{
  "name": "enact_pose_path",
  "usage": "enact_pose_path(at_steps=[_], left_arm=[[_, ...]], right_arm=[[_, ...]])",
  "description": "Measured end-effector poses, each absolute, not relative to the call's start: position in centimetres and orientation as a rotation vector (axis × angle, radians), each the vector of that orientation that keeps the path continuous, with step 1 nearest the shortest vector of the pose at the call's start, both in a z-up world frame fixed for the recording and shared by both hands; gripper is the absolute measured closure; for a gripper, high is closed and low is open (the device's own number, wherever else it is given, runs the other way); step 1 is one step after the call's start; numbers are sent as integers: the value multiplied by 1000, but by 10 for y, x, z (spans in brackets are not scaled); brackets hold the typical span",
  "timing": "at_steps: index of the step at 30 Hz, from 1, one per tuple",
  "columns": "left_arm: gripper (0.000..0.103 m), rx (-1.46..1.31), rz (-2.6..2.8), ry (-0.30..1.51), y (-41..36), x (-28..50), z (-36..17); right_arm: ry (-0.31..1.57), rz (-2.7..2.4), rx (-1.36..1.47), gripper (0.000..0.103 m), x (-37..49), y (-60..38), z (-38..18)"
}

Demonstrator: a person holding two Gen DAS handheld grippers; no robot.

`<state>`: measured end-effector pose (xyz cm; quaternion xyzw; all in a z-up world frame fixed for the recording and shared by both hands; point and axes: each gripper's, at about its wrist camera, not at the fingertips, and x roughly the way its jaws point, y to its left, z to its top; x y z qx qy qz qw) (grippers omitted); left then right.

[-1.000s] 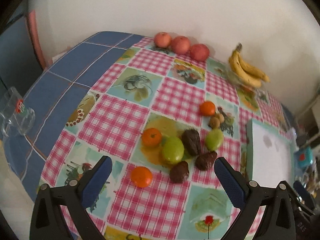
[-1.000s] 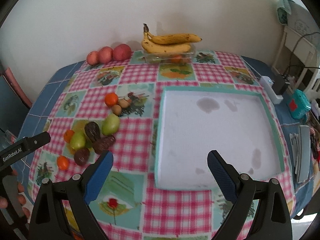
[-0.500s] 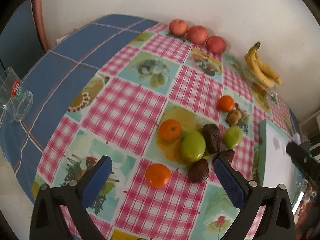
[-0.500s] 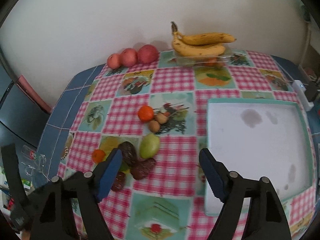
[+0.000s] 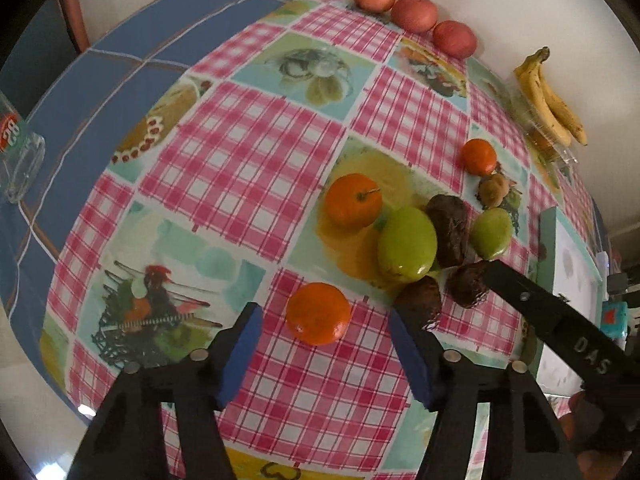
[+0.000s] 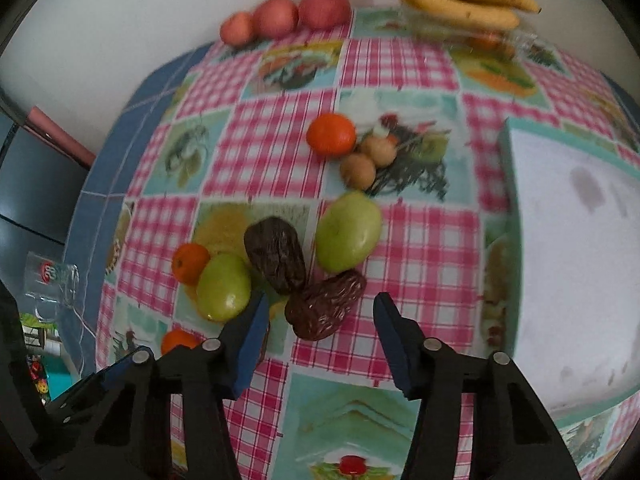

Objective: Organize fruits
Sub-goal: 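Grasp a dark date with the right tool while the left tool grasps a tangerine, then carry the date into the white tray and open the right tool while the left releases the tangerine there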

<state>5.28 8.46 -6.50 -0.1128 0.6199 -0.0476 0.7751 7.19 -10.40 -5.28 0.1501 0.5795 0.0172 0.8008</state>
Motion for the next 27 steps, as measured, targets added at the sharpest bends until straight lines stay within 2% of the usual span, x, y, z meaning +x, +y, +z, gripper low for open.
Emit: enact_pose_path(at_steps=[2,9,11,16,27], left_arm=[[47,-256,-102,1356,86,54,-69],[57,-284,-95,1396,87,58,-83],[63,-299,-93,1405,89,58,-86],[64,-307,-88,1403,91,58,-86],[65,-300,-66,1387,88,58,-85]], right_arm=[[1261,29,316,48,74,-101,-60],[1301,30,326,54,80,-96,-77],[1307,25,330,55,81,-96,-80],[1303,32,322,60,82,-94,-80],[1313,27,308,61,58,-103,-76]])
